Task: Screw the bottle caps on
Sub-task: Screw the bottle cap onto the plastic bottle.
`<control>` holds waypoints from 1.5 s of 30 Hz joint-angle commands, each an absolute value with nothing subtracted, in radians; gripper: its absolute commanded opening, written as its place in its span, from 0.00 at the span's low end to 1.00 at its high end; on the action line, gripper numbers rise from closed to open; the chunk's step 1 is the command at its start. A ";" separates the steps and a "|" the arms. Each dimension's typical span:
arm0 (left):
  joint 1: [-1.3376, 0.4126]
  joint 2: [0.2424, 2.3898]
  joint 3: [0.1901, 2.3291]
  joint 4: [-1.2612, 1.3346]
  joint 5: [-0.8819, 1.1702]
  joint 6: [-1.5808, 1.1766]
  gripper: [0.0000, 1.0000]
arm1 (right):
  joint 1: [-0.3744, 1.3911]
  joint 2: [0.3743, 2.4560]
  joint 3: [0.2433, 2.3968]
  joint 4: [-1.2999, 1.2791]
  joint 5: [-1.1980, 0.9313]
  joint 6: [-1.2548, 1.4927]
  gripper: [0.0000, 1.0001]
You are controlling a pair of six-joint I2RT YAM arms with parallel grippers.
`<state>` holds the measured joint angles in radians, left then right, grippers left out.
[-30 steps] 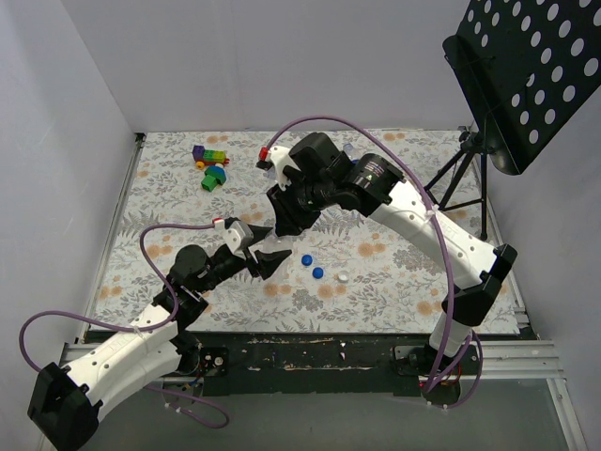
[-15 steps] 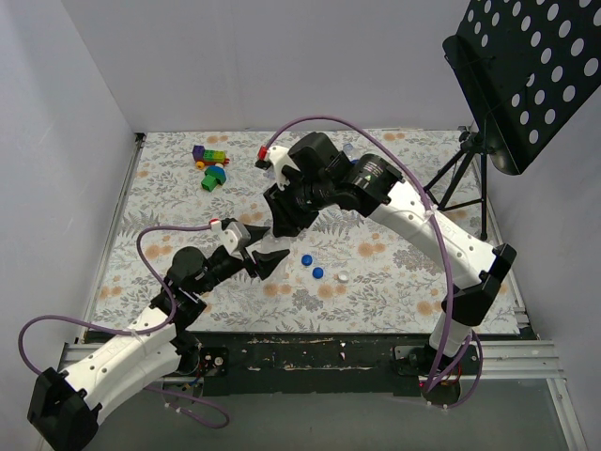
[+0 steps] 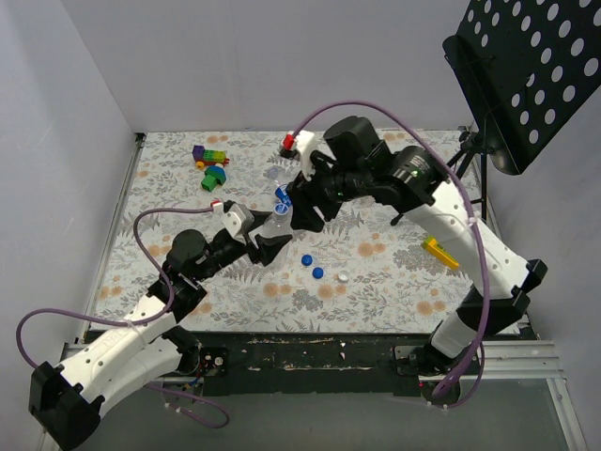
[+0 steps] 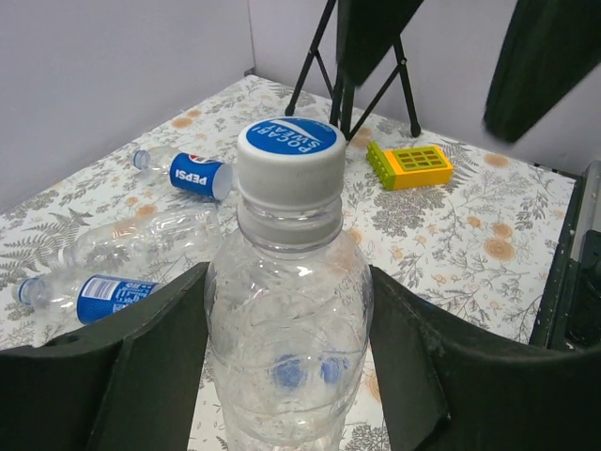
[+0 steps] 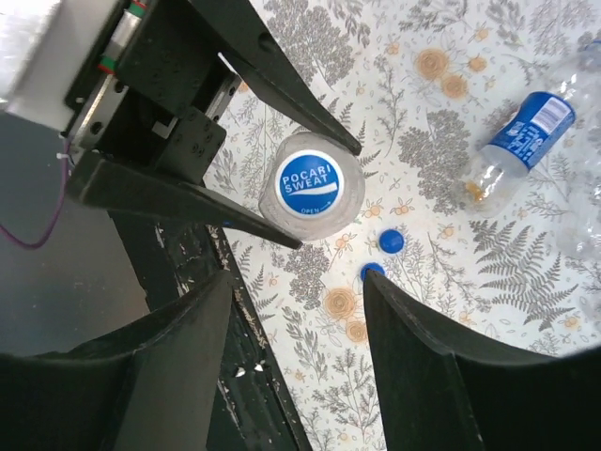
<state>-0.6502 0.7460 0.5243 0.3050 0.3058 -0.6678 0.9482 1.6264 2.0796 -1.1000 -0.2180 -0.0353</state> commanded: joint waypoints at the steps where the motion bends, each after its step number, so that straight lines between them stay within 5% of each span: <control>1: -0.652 0.784 0.623 0.172 0.380 -0.635 0.00 | 0.871 1.536 2.083 -1.074 -0.372 -0.144 0.64; 13: -0.652 0.815 0.678 0.112 0.669 -0.686 0.00 | 0.857 1.513 2.014 -1.098 -0.575 -0.547 0.63; 33: -0.652 0.844 0.730 0.106 0.792 -0.670 0.00 | 0.900 1.552 1.996 -1.173 -0.637 -0.646 0.57; 38: -0.652 0.850 0.739 0.106 0.799 -0.666 0.00 | 0.910 1.562 1.997 -1.175 -0.617 -0.638 0.48; 45: -0.652 0.861 0.762 0.097 0.738 -0.638 0.00 | 0.928 1.572 1.985 -1.174 -0.565 -0.589 0.12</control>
